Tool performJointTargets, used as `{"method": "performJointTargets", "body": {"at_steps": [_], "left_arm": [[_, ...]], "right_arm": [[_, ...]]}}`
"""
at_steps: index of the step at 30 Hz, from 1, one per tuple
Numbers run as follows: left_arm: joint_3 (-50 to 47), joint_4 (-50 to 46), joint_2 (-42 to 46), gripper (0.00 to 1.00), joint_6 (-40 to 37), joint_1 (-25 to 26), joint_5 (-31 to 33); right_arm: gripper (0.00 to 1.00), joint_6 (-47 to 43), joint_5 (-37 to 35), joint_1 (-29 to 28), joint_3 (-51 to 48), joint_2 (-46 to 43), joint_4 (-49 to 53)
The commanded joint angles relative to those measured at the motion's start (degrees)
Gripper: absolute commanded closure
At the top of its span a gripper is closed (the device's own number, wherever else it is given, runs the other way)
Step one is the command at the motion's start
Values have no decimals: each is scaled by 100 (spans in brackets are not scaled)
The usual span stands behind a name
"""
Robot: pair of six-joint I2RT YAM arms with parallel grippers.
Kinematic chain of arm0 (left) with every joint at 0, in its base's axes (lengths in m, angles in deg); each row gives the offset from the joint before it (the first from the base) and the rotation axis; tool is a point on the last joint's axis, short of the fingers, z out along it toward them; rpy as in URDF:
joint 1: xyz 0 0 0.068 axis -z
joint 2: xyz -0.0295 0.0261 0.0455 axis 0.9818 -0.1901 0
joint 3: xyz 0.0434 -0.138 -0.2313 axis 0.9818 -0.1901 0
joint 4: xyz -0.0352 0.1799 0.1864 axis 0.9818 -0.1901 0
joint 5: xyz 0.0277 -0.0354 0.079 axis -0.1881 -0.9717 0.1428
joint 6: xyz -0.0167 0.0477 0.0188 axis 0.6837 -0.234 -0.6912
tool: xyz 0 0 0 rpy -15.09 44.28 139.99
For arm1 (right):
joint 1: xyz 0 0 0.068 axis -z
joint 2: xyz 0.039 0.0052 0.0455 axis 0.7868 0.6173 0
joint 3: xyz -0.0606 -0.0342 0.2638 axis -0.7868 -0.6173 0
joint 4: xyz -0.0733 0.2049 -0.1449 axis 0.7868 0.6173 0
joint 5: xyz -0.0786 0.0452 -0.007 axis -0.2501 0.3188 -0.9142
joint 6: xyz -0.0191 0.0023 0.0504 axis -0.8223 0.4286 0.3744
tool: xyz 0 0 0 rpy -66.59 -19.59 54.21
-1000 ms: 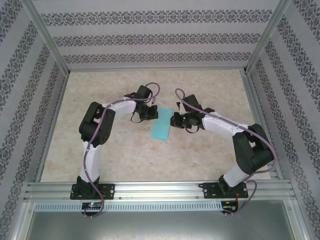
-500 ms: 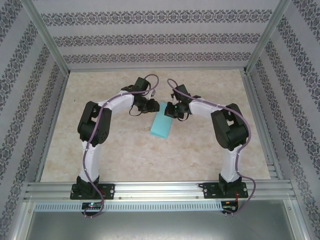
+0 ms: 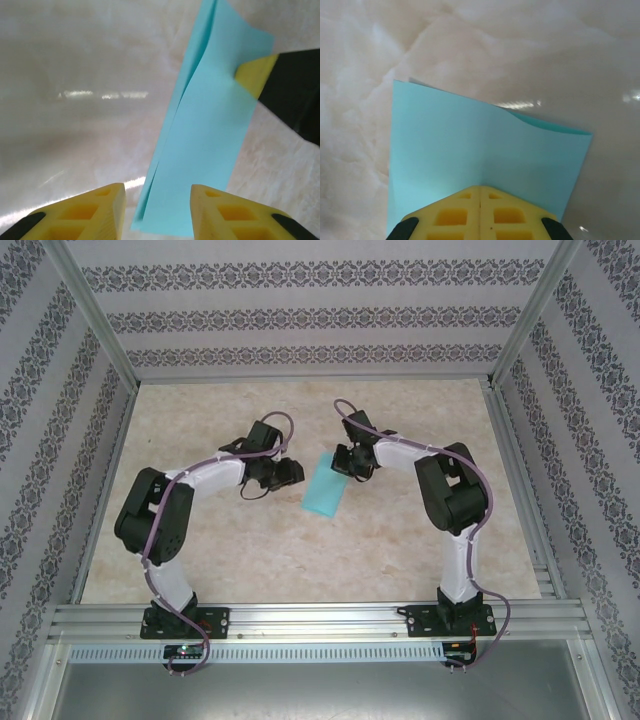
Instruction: Fold a paper plane with a square sheet of paper (pick it up from the middle)
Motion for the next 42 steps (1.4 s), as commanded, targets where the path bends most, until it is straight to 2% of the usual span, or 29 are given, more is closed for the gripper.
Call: {"method": "performJointTargets", "body": {"at_steps": [1, 6, 9, 14, 16, 20, 28, 36, 42], "left_arm": [[-436, 749, 529, 61, 567, 291, 42], [-1166, 1453, 908, 65, 1157, 781, 33], [-1523, 1856, 1101, 69, 1546, 1128, 292], [-1827, 2491, 1180, 78, 2131, 1795, 858], [-1857, 2550, 1159, 83, 2357, 2028, 1184], [-1802, 2628, 1026, 85, 2533, 2364, 1653], [-1564, 2689, 324, 88, 2678, 2467, 1725], [-1297, 1819, 188, 88, 2265, 2442, 2190], [-1300, 1307, 351, 89, 1895, 2264, 2477]], "right_arm": [[96, 571, -596, -56, -553, -396, 336], [94, 1456, -507, -272, -1362, -1123, -125], [92, 1702, -176, -323, -1780, -1673, -750], [83, 1328, 247, -185, -2394, -2448, -1468], [84, 1147, 496, -124, -2632, -2571, -1661], [88, 653, 929, -10, -2949, -2623, -1767], [89, -268, 726, 371, -2537, -2483, -1012], [88, -335, 762, 390, -2448, -2420, -915], [88, -256, 830, 200, -2505, -2379, -1086]]}}
